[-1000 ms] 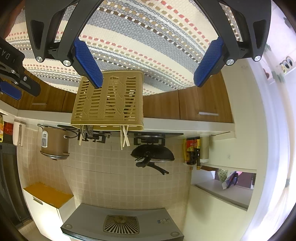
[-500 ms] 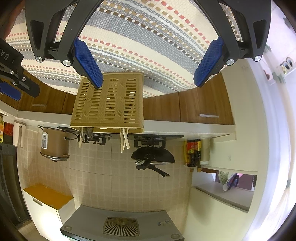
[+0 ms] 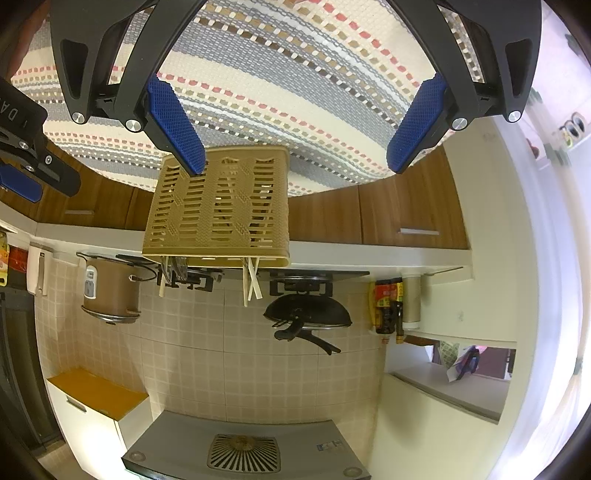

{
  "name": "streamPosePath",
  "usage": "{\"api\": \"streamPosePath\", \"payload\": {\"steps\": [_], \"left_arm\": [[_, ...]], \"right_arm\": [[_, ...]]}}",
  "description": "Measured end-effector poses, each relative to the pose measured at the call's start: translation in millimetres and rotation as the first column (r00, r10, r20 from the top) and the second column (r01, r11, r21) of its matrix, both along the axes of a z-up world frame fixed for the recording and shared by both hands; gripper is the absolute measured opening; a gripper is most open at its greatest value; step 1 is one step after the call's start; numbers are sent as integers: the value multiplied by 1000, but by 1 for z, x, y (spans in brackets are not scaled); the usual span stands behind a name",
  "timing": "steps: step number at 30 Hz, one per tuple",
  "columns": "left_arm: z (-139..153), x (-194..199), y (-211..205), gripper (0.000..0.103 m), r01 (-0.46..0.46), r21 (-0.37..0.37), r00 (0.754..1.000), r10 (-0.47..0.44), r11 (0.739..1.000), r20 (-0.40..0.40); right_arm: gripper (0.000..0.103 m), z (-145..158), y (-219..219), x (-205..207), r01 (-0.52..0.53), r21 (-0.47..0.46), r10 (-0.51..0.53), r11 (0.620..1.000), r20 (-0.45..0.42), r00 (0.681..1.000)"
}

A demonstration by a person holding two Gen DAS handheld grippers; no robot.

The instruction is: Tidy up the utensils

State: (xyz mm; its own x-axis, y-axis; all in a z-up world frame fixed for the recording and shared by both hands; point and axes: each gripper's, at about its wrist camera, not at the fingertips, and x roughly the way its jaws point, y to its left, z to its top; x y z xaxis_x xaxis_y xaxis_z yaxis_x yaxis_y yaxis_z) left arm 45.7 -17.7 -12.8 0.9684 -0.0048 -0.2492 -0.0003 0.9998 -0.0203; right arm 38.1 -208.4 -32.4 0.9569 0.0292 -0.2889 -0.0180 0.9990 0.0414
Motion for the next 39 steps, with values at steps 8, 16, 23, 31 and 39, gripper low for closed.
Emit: {"api": "streamPosePath", "payload": {"steps": [8, 16, 23, 31, 39], "left_arm": [[0, 1, 0, 95, 3, 1, 1000, -3, 1000, -1], [0, 1, 0, 95, 4, 0, 1000, -4, 1000, -4], [0, 0, -3, 95, 7, 9, 1000, -7, 1000, -7], [0, -1, -7, 95, 7, 20, 1000, -7, 1000, -7], [1, -6, -7, 96, -29, 45, 999, 27, 999, 31]], "right_arm": [[74, 0, 1, 0, 1, -1, -1, 1000, -1, 1000], [74, 0, 1, 1, 0, 0, 0, 1000, -3, 1000], [75, 0, 1, 0, 1, -2, -1, 1000, -2, 1000], [78, 0, 1, 1, 1, -2, -1, 1000, -3, 1000], [78, -1, 1, 2, 3, -4, -3, 1000, -6, 1000]]}}
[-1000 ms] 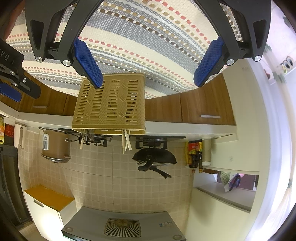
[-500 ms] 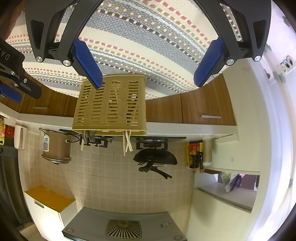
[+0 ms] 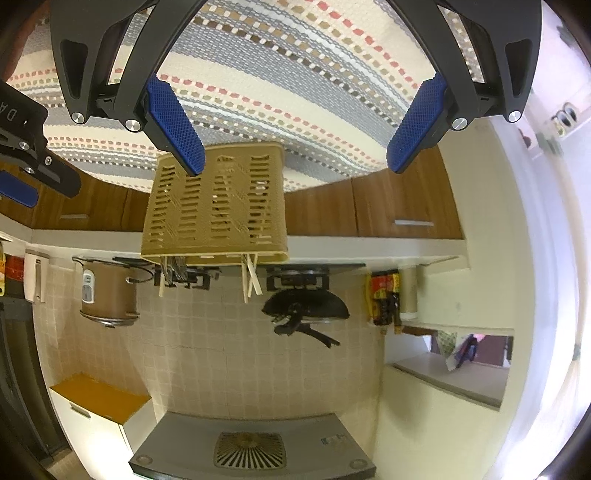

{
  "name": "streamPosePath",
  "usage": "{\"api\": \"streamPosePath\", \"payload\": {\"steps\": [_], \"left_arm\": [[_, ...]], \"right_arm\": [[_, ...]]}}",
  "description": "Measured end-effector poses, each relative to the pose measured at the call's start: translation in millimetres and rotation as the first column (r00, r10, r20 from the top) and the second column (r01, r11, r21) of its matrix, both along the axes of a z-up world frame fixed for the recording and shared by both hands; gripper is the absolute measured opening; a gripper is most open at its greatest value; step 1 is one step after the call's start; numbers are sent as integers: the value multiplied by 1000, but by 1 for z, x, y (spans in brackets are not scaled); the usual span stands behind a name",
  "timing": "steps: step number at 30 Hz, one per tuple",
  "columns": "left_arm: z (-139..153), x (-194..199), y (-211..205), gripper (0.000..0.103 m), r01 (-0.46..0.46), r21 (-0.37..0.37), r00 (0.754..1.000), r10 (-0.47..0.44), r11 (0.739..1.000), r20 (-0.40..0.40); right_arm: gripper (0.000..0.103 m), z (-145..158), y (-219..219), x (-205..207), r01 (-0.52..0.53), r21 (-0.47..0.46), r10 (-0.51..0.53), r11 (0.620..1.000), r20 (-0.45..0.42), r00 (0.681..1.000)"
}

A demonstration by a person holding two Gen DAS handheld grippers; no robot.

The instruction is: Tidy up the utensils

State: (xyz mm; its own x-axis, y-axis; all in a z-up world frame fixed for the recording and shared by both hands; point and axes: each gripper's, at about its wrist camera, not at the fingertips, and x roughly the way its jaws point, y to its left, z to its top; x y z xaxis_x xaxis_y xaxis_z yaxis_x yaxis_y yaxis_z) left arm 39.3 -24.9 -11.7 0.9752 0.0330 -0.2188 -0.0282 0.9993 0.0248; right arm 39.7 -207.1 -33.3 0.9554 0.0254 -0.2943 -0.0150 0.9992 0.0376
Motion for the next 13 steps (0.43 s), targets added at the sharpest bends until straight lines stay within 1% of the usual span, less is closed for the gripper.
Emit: {"api": "streamPosePath", "payload": {"steps": [3, 8, 13], "left_arm": [[0, 0, 0, 95, 6, 6, 1000, -6, 1000, -5], [1, 2, 3, 96, 33, -27, 999, -34, 999, -20], [1, 4, 9, 96, 15, -56, 1000, -16, 998, -27]], "right_arm": [[78, 0, 0, 0, 0, -1, 0, 1000, -1, 1000], [78, -1, 0, 0, 2, -4, -2, 1000, -3, 1000], [78, -1, 1, -1, 2, -5, -2, 1000, -2, 1000]]}}
